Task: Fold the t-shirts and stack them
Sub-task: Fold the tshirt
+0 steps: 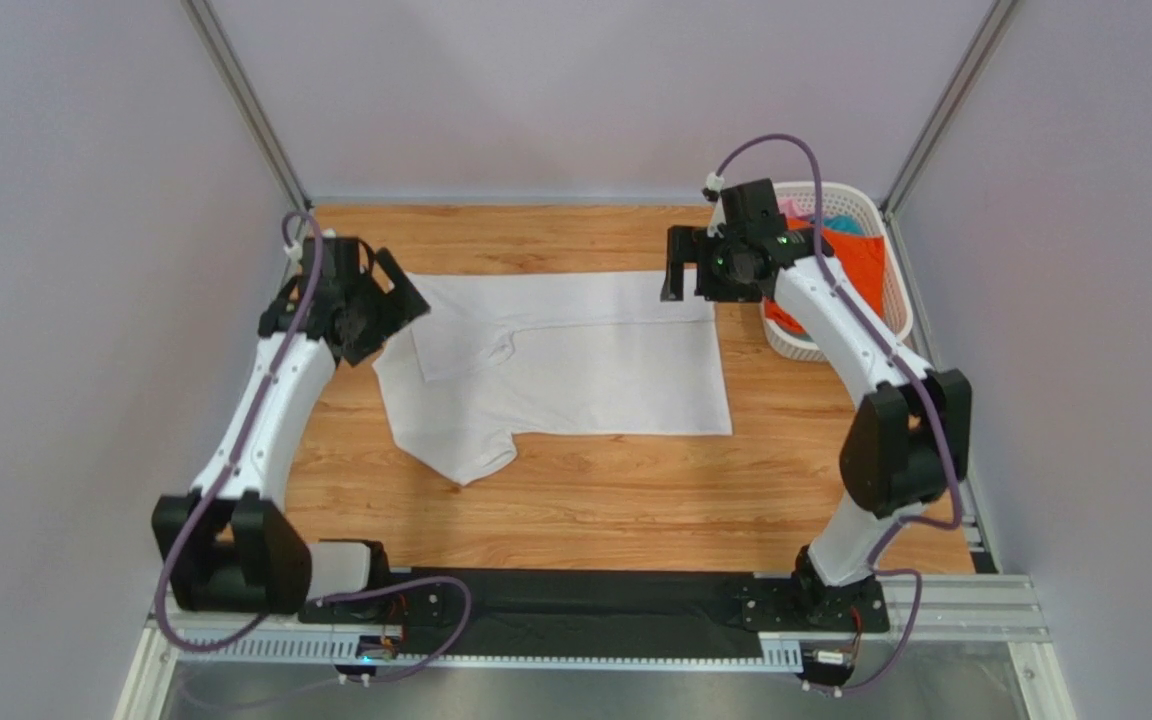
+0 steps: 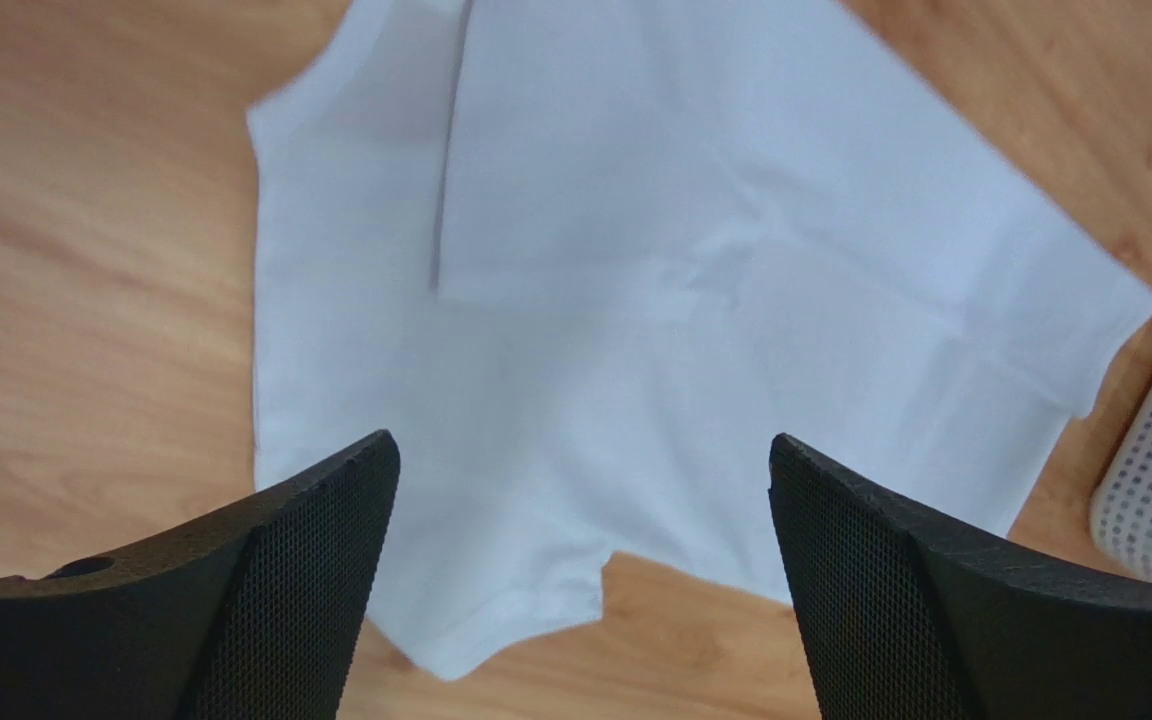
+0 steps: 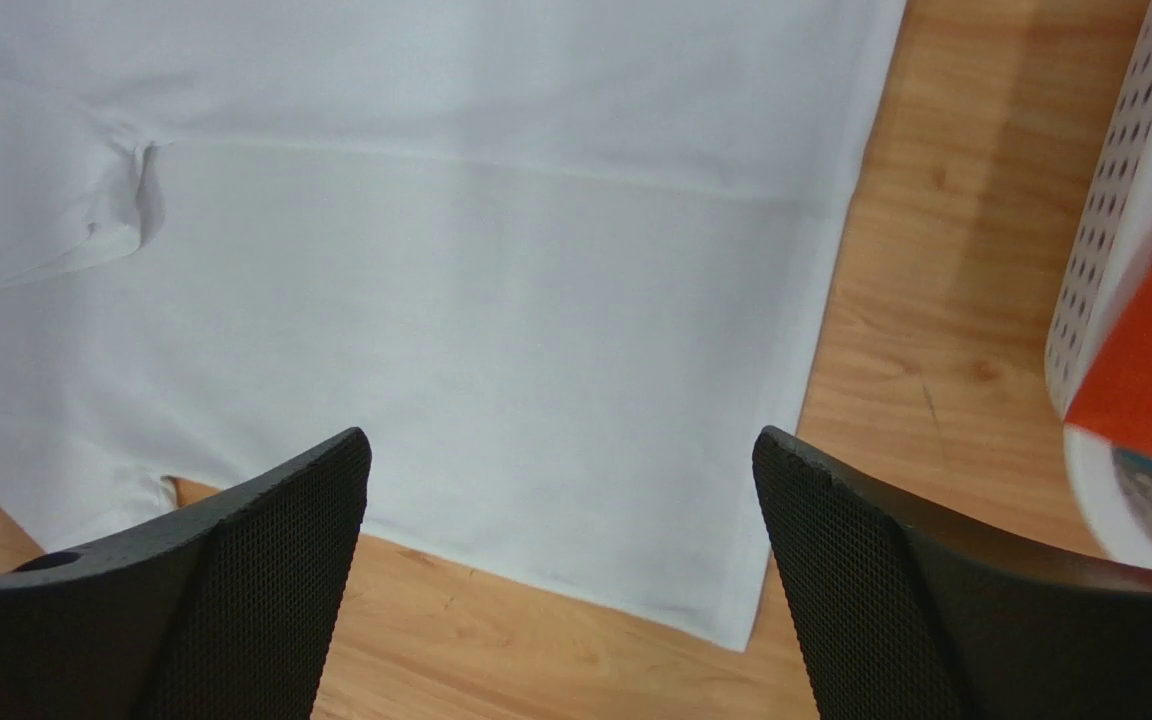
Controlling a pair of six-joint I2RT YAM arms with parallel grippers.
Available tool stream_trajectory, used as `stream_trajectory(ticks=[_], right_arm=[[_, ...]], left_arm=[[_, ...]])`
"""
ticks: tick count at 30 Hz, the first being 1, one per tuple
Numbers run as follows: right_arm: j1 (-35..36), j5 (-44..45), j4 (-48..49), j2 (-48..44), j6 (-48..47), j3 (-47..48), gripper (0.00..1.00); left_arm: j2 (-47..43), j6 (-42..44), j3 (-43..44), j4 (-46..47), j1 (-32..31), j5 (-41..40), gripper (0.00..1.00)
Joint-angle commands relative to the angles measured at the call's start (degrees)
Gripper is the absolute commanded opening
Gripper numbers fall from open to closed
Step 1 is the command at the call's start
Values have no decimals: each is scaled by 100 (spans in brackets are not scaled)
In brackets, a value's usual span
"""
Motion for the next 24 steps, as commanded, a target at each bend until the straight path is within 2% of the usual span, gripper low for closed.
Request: stream_trajectory(ticks=[1, 3, 5, 8, 10, 14, 20, 24], right_arm=[[27, 305, 613, -1118, 773, -1270, 100], [27, 305, 799, -1534, 932, -2140, 100], [18, 314, 949, -2079, 1152, -2781, 100], [18, 305, 1116, -2625, 1284, -3389, 100], [18, 279, 1160, -2792, 1293, -3601, 100], [18, 279, 1160, -3039, 1232, -3927, 100], [18, 287, 1134, -3101, 1179, -4226, 100], [18, 340, 1134, -3101, 1187, -4402, 100]], left_arm=[[-1007, -551, -1622, -299, -435, -245, 100], [-1520, -814, -2508, -299, -620, -149, 100], [-2162, -947, -2959, -316, -840, -79, 100], [-2760, -1342, -3776, -290, -1016, 176, 96], [-2998, -1509, -3972, -255, -1148, 115, 94], [-2859, -1571, -4183, -80, -1166, 54, 80], [-2121, -1519, -4236, 649, -1184, 387, 57], [-1498, -1502, -4271, 1001, -1236, 536, 47]])
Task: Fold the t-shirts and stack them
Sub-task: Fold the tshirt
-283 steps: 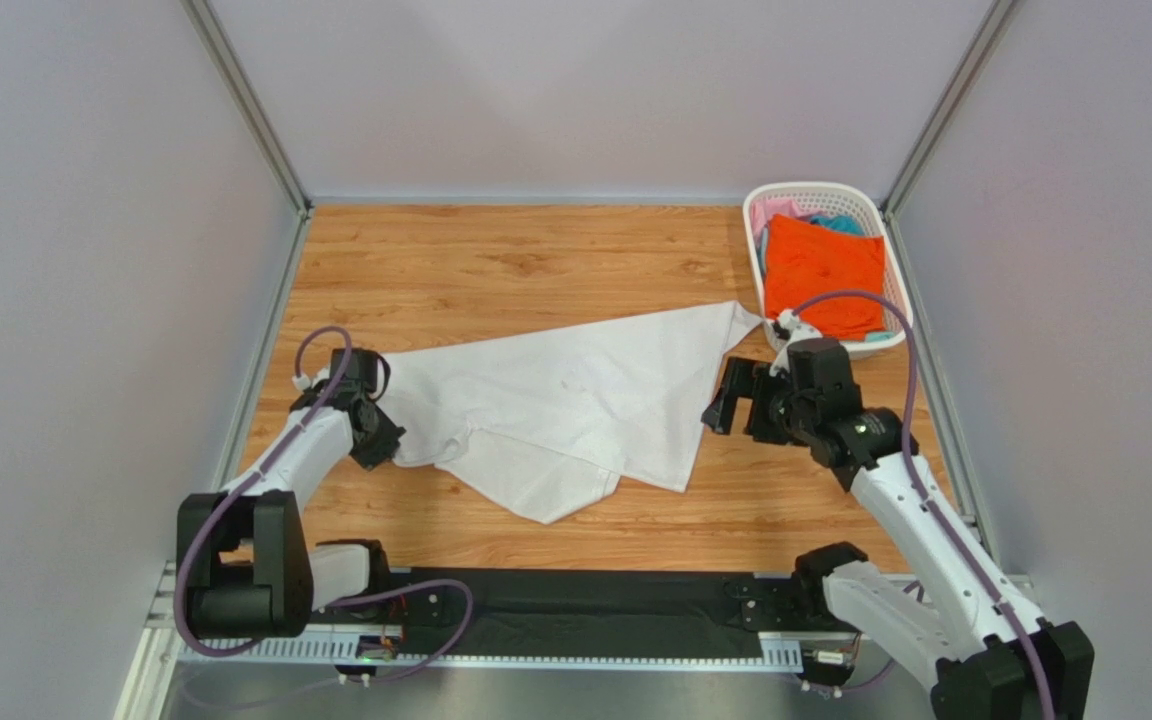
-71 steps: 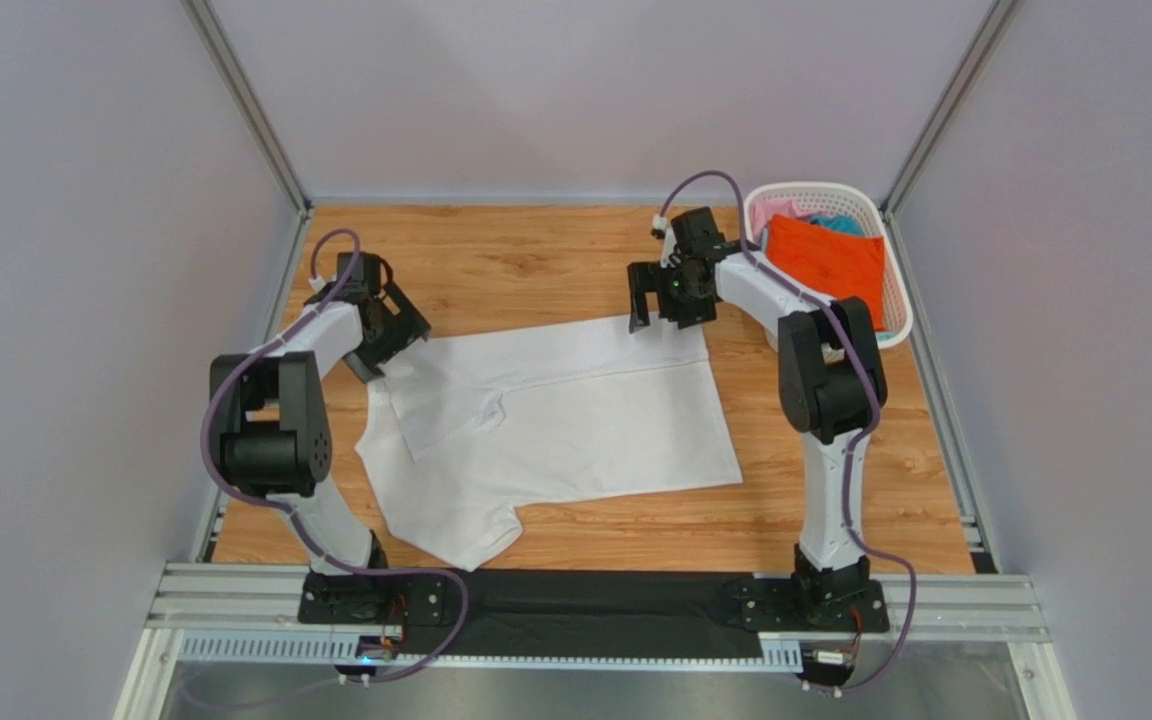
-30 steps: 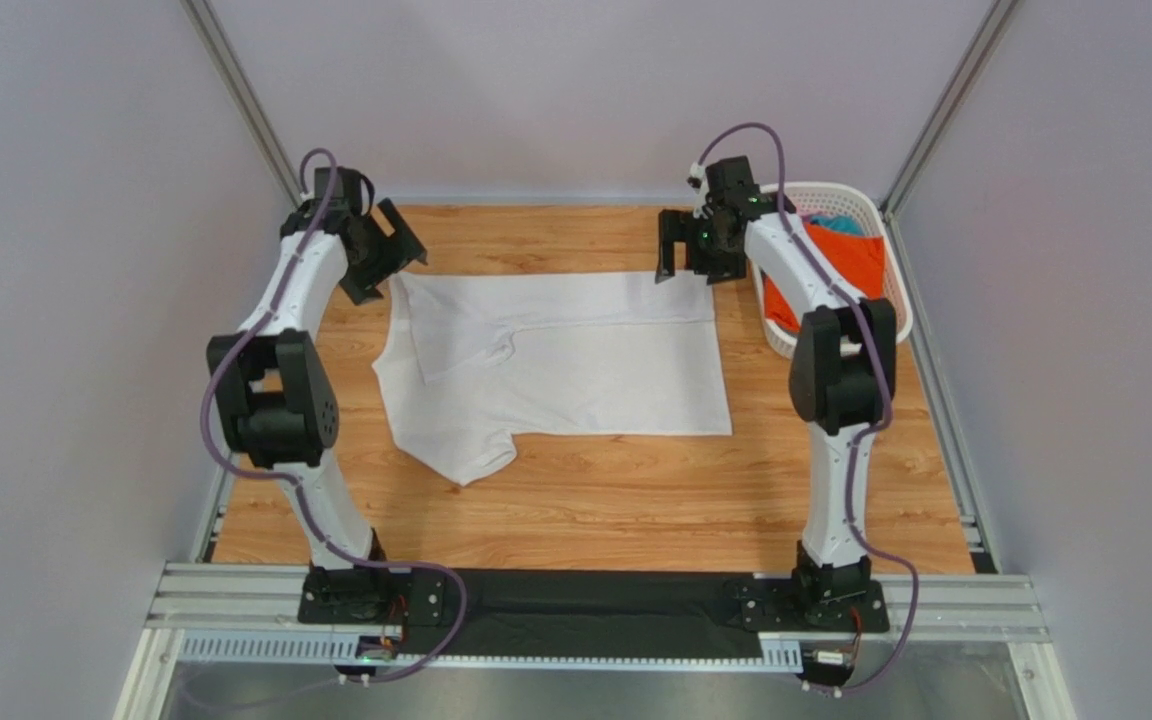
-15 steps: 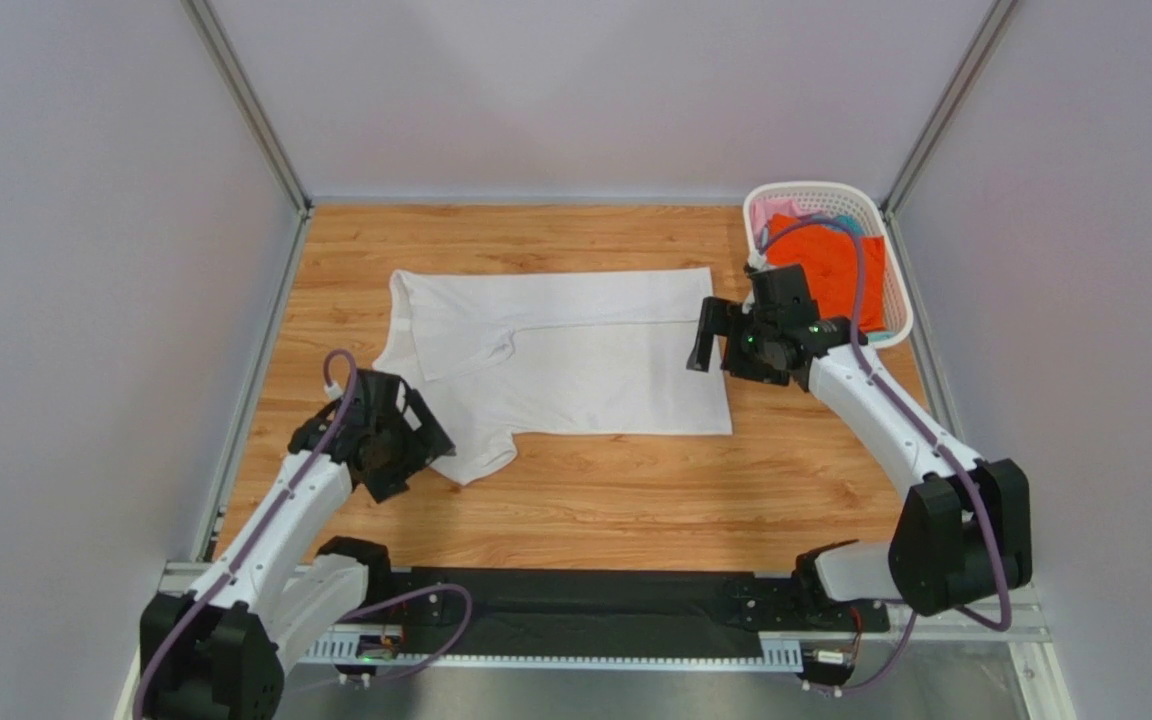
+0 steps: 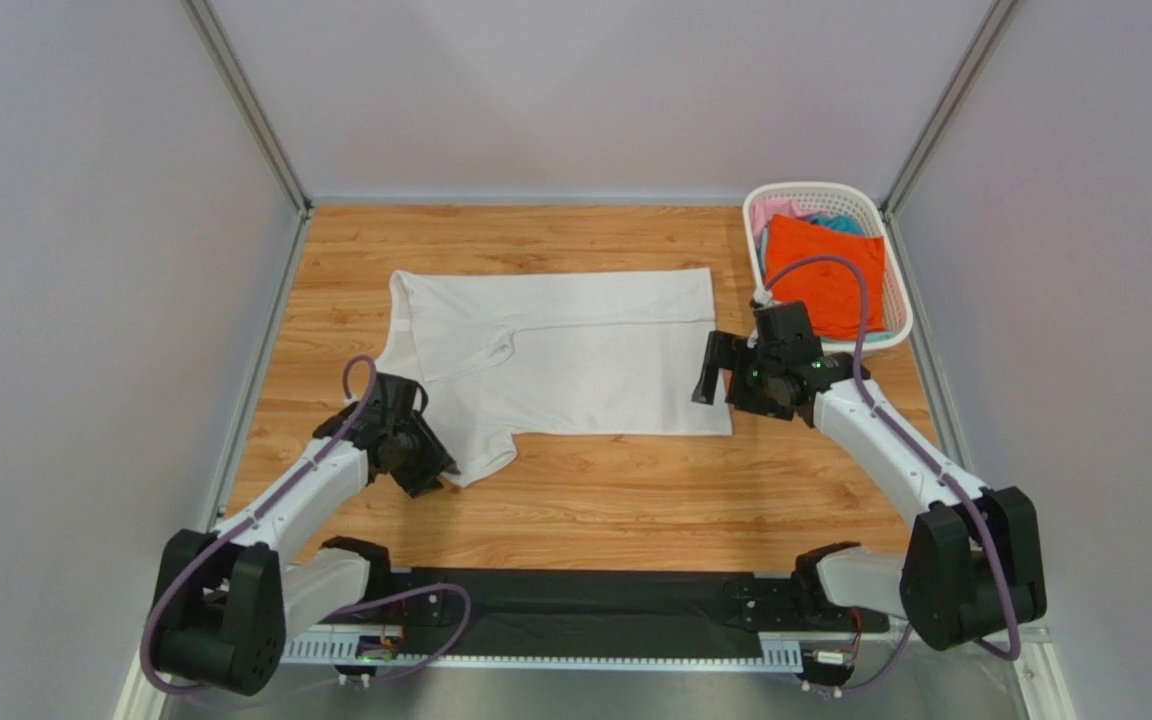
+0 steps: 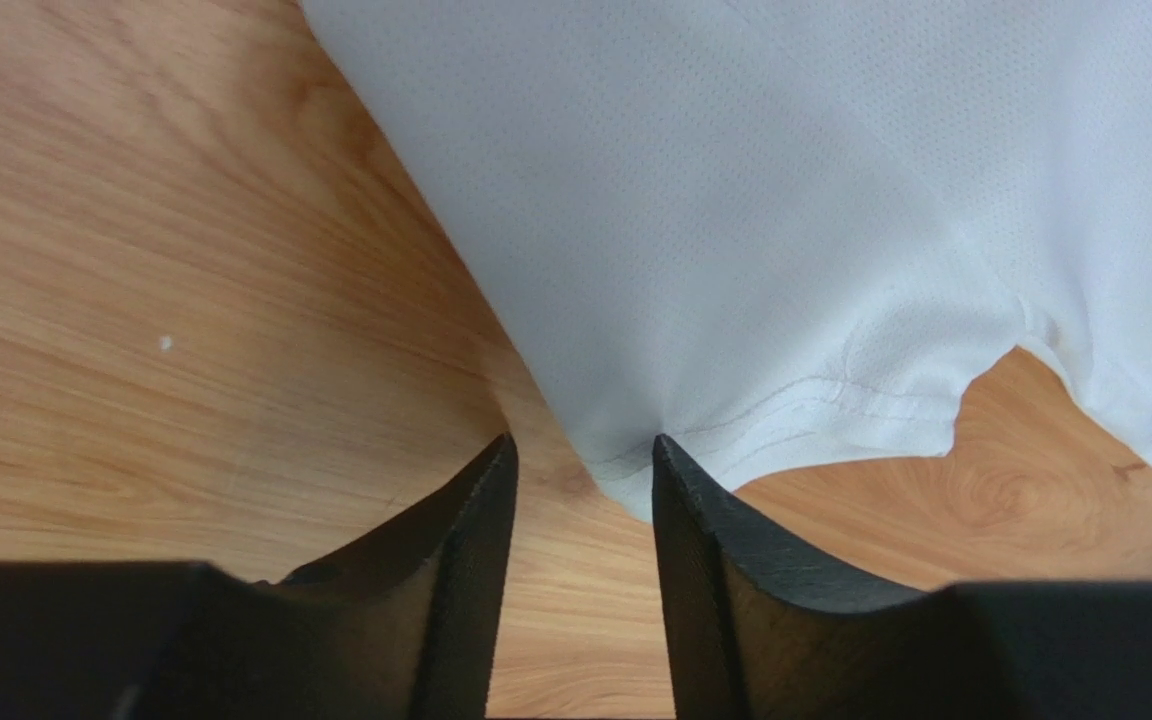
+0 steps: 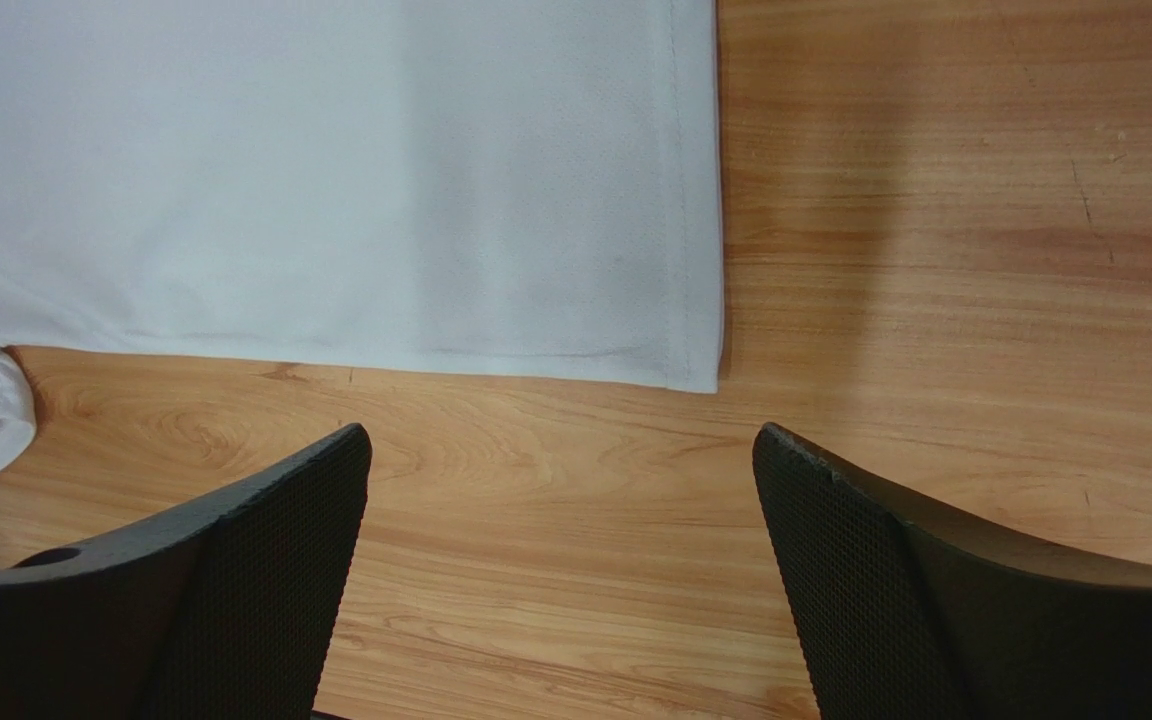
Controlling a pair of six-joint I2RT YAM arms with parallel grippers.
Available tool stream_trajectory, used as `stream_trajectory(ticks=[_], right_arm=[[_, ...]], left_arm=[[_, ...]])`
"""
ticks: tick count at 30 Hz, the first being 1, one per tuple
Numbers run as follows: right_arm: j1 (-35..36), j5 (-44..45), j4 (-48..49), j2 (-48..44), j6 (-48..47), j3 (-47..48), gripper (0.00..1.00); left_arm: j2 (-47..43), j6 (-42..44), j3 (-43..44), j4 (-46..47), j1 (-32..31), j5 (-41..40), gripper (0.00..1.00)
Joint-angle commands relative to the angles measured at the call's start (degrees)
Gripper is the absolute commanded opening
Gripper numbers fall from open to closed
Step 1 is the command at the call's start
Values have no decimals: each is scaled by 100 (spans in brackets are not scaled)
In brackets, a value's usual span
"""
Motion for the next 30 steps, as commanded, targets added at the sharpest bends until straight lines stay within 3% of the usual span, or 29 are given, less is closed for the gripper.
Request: stream_trajectory(ticks=[1, 10, 20, 30], right_arm=[[3, 106, 196, -124, 64, -144, 100], [3, 290, 363, -62, 214, -566, 100], [-6, 695, 565, 596, 328, -470, 96], [12, 257, 662, 1168, 416, -540, 75]], left_arm=[[368, -37, -5, 547, -65, 220, 45], [738, -10, 31, 662, -83, 334, 0], [45, 33, 127, -155, -83, -69, 0], [-36, 25, 136, -270, -83, -96, 0]])
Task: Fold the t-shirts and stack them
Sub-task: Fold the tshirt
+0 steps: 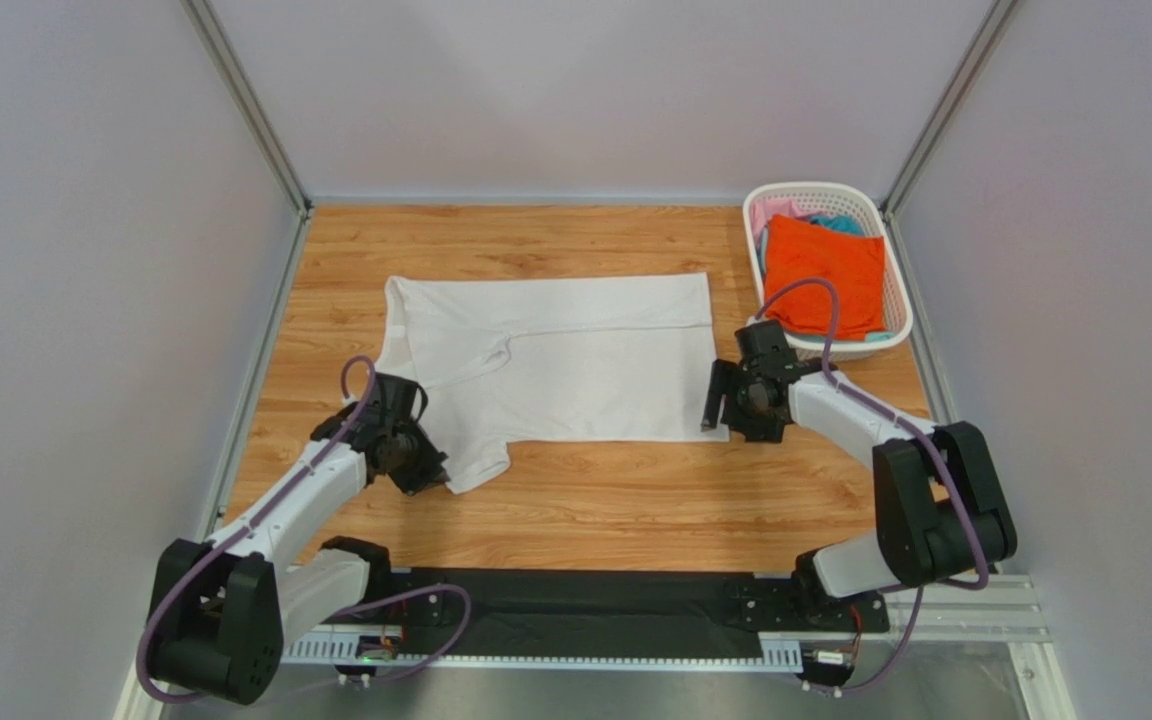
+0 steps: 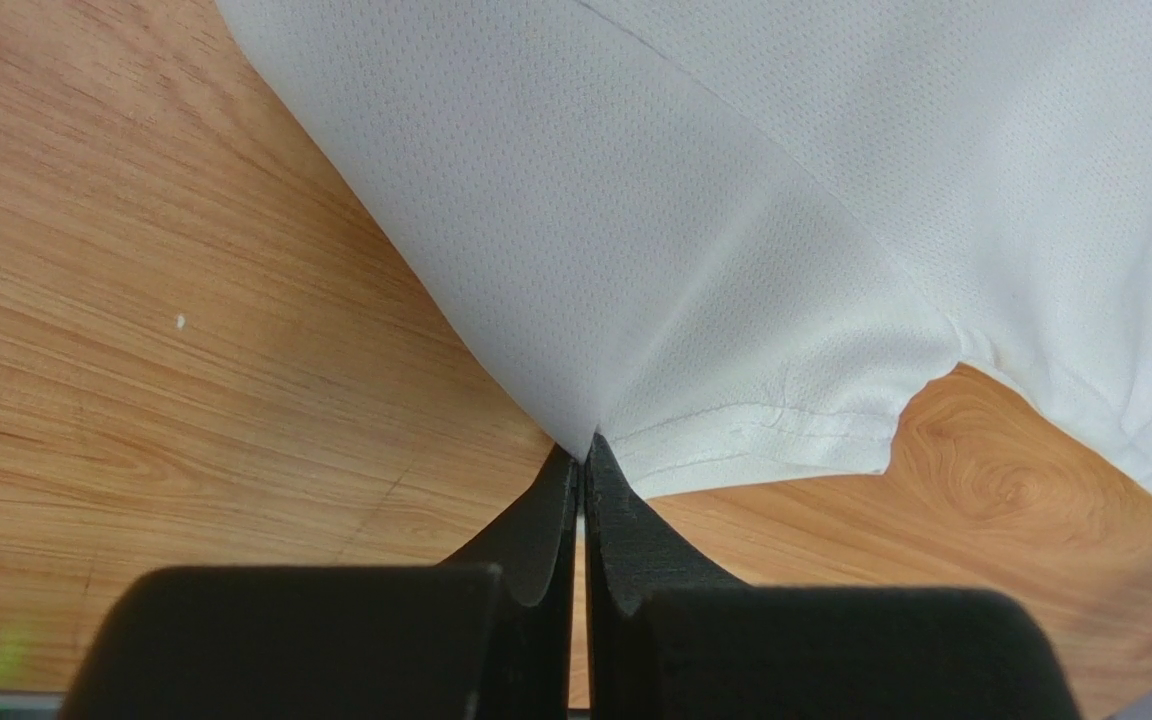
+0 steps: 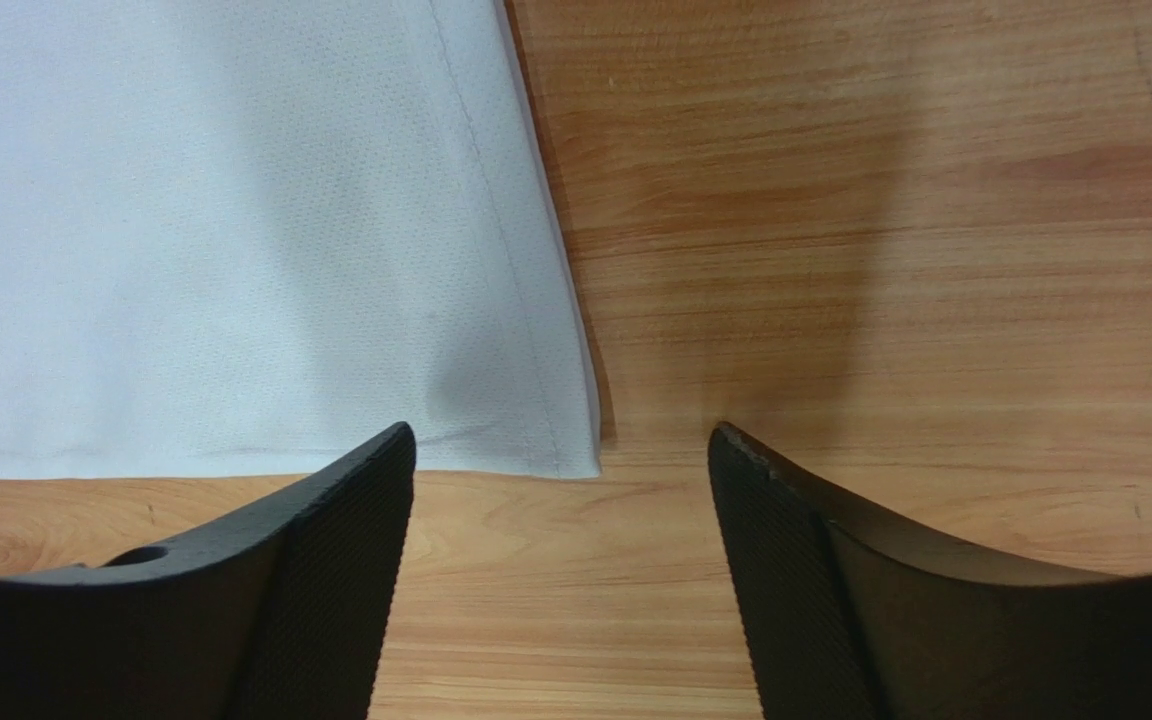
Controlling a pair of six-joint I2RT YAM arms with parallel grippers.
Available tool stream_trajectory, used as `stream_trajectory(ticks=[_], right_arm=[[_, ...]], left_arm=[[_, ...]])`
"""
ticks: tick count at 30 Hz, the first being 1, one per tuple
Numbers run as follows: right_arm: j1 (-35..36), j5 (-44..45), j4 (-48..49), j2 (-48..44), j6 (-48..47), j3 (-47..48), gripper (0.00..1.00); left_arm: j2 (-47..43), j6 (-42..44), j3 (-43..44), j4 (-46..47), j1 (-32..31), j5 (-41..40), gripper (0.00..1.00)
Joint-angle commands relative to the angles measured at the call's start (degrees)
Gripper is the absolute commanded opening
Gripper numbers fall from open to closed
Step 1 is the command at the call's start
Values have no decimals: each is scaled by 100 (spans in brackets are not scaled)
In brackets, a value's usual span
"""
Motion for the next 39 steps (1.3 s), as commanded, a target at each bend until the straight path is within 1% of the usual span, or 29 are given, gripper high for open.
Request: stream_trajectory(ticks=[1, 4, 5, 7, 10, 11, 13, 14, 15, 17, 21, 28, 31, 35, 39], right_arm=[[18, -220, 234, 69, 138, 0, 71], [71, -309, 234, 51, 173, -71, 66], [132, -326, 225, 51, 173, -106, 62], [211, -353, 225, 60, 226, -123, 60], [326, -362, 225, 148, 322, -141, 48], [370, -353, 216, 165, 340, -150, 40], [414, -300, 199, 131, 358, -176, 31], [440, -274, 164, 113, 384, -185, 18], [449, -213, 137, 43, 384, -194, 13], [467, -168, 32, -71, 358, -211, 7], [484, -98, -223, -572, 305, -308, 2], [511, -335, -434, -1292, 287, -545, 2], [511, -414, -425, -1337, 270, -493, 2], [519, -414, -434, -1180, 209, -186, 2], [511, -379, -443, -986, 164, 165, 1]], left_arm=[[-33, 16, 51, -147, -19, -57, 0], [-24, 7, 51, -147, -19, -66, 0], [-24, 7, 51, -147, -19, -57, 0], [-24, -2, 51, -147, -19, -66, 0], [-33, -2, 51, -156, -19, -48, 0], [-51, -2, 51, -165, -19, -31, 0], [-103, -2, 42, -218, -19, -39, 0], [-130, -10, 42, -244, -19, -39, 0], [-165, -11, 42, -305, -19, -48, 0], [-270, -11, 33, -376, -19, -31, 0], [-543, -11, 16, -701, -19, -57, 0], [-1140, -19, -46, -1105, -19, -39, 0], [-1211, -28, 7, -1123, -19, -4, 0], [-1106, 42, 226, -1123, -19, 31, 0], [-869, 130, 664, -1106, -19, -57, 0]])
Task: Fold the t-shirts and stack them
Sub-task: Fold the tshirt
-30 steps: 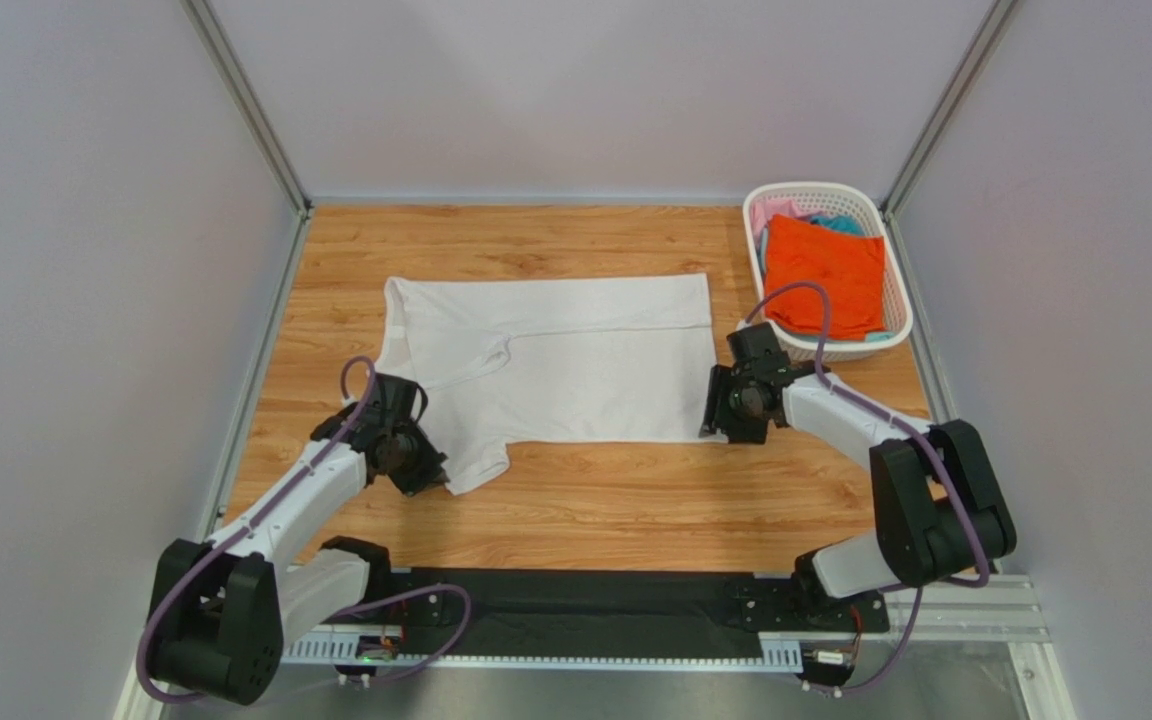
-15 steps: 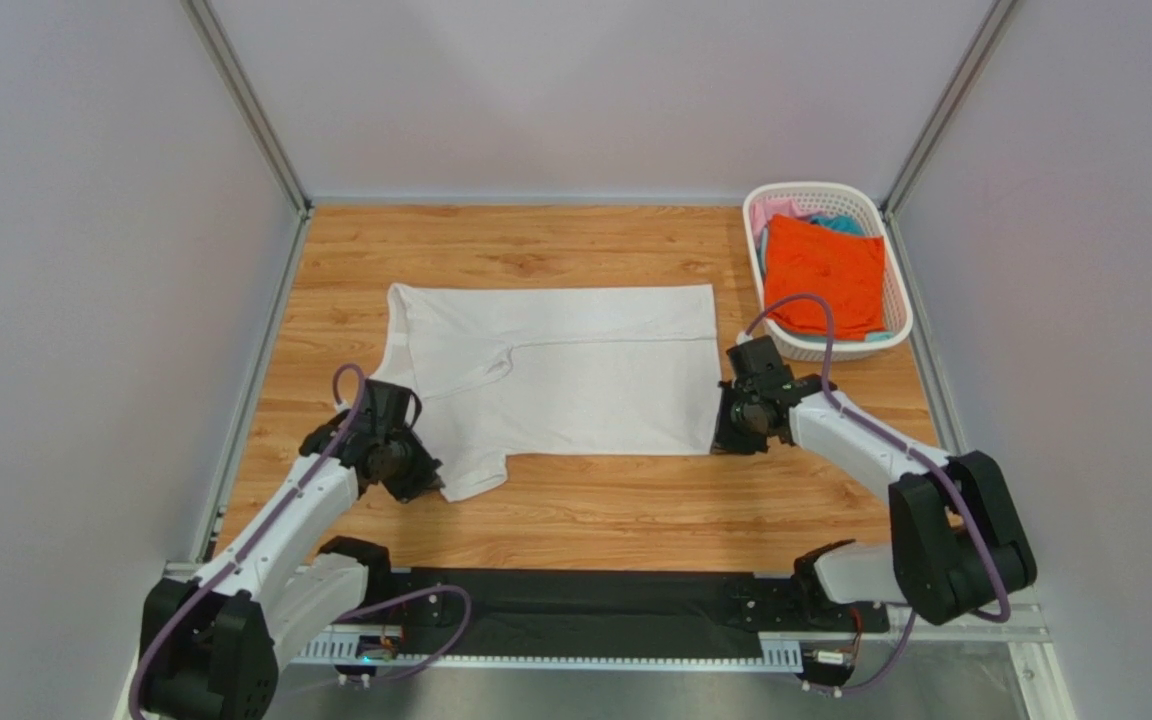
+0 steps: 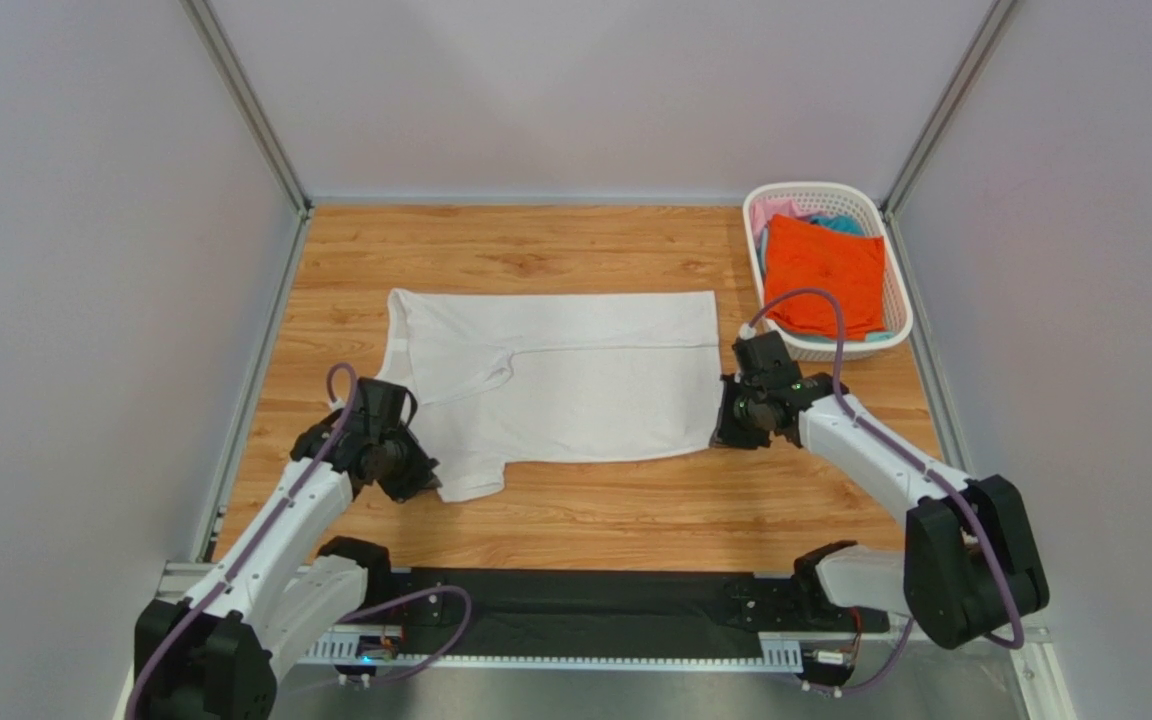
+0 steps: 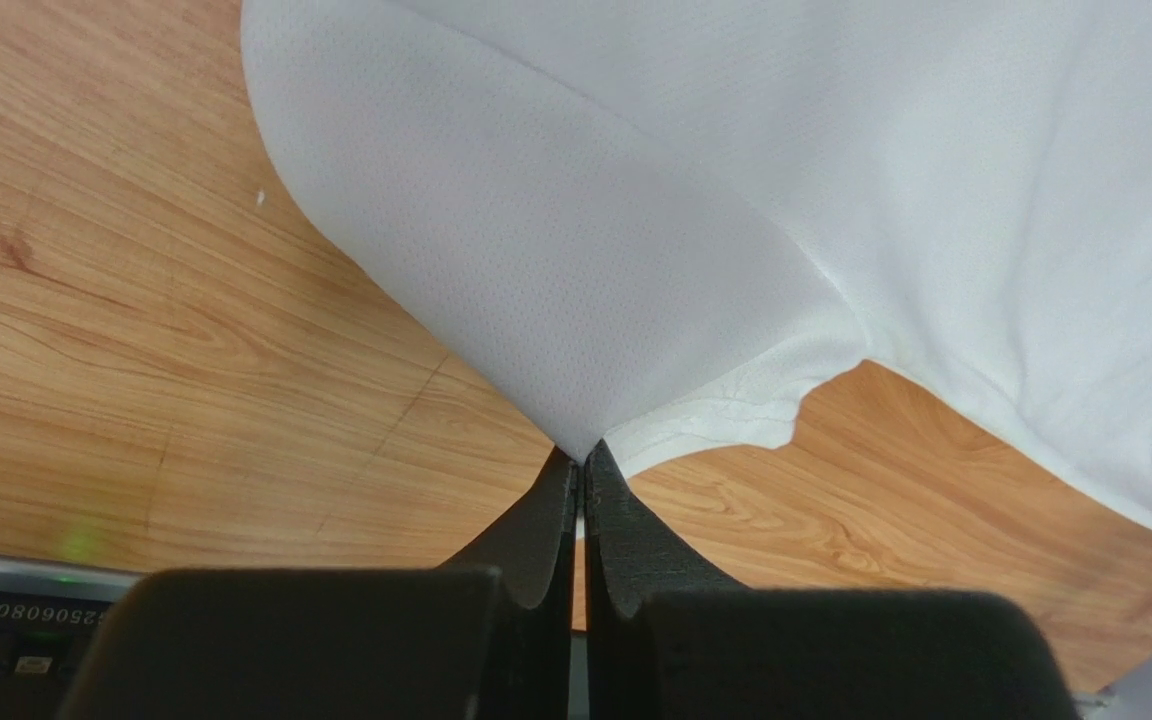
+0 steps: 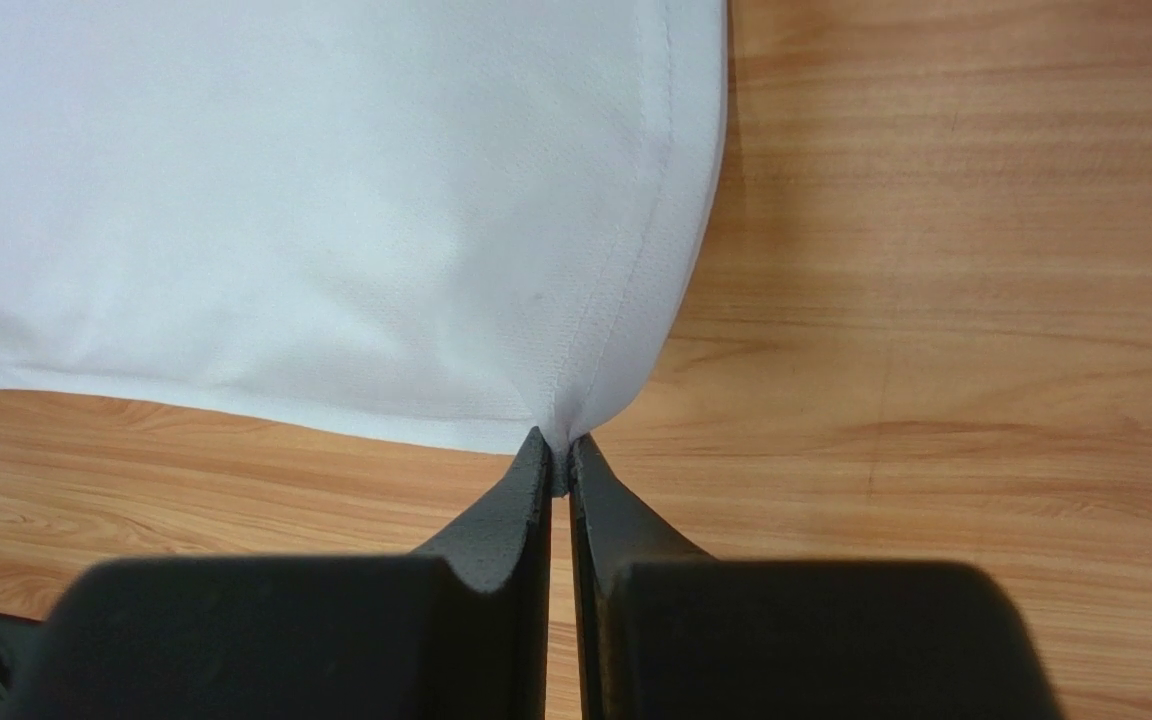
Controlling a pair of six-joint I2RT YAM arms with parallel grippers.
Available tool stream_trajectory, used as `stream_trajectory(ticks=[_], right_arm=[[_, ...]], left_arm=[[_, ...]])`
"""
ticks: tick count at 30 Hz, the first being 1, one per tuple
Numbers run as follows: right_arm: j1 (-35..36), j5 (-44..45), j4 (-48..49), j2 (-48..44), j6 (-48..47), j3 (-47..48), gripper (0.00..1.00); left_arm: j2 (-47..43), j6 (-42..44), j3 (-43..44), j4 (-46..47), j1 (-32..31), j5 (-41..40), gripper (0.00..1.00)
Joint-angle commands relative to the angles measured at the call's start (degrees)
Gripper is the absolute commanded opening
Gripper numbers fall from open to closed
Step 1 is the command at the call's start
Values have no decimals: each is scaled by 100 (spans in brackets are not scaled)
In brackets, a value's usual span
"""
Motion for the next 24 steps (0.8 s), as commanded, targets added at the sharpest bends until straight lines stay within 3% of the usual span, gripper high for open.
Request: stream_trajectory(ticks=[1, 24], right_arm=[[23, -34, 27, 164, -102, 529, 1], [-434, 212, -8, 1939, -375, 2744, 0]], left_arm=[[241, 141, 582, -39, -19, -44, 0], [3239, 853, 3360, 128, 51, -457, 0]])
